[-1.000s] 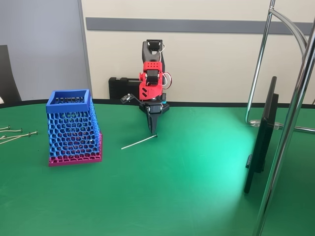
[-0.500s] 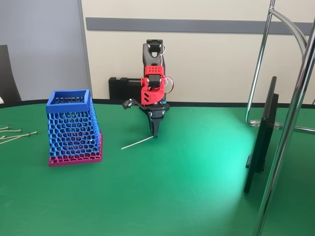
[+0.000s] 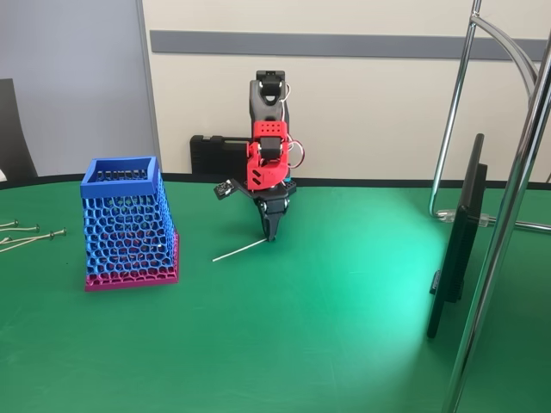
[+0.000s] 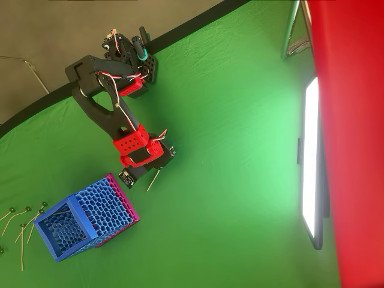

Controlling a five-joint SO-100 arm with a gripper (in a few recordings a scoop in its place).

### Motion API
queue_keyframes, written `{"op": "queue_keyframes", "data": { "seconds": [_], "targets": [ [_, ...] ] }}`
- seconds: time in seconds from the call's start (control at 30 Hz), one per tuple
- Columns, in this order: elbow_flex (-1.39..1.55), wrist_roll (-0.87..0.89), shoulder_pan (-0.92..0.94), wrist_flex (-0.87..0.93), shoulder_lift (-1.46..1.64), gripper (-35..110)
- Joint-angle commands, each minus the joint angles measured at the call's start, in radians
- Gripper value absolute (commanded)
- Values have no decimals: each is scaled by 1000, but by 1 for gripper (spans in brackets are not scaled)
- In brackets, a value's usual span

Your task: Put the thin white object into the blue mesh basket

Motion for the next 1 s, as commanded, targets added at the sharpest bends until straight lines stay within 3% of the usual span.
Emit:
{"op": "queue_keyframes", "data": {
  "seconds": [0.0,0.47,0.77,0.97],
  "targets": [
    [-38,-11,-8,20,-8,10],
    [-67,-41,5,23,46,1],
    [-345,-75,64,60,222,1],
    [-437,-43,126,-60,304,1]
  ]
}}
